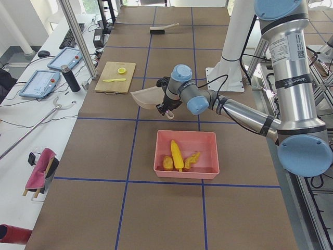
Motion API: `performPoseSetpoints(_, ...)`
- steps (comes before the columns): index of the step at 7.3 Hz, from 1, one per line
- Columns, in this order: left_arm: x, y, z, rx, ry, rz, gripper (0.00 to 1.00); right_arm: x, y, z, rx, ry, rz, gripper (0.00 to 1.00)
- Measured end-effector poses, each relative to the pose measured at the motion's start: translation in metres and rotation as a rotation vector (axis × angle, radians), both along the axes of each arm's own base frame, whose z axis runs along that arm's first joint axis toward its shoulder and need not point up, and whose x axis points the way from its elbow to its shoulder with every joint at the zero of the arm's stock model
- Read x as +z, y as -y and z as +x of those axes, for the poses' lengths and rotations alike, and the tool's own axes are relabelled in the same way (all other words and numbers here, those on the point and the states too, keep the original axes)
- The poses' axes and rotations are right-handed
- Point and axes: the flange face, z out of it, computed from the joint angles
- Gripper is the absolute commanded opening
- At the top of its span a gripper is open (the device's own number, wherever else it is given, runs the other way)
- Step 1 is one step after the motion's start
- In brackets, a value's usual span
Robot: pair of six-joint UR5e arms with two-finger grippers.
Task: Sweep and dump trash into bin
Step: 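Bring the empty dustpan back over the table with the left gripper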
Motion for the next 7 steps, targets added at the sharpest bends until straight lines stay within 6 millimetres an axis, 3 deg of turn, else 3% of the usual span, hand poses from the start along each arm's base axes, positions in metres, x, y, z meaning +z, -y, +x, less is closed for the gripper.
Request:
performPoseSetpoints(4,-0.027,0.011,0.131,0.28,0.015,0.214,0.0,-0.004,0.0,-0.001,0.0,0.01,0.006,1.0)
performPoseSetpoints(6,-0.055,0.0,0.187,0.338,0.016,0.253,0.0,-0.008,0.0,-0.001,0.0,0.012,0.015,1.0)
performPoseSetpoints(7,-0.06,-0.005,0.208,0.36,0.017,0.257,0.0,-0.009,0.0,-0.001,0.0,0.012,0.016,1.0)
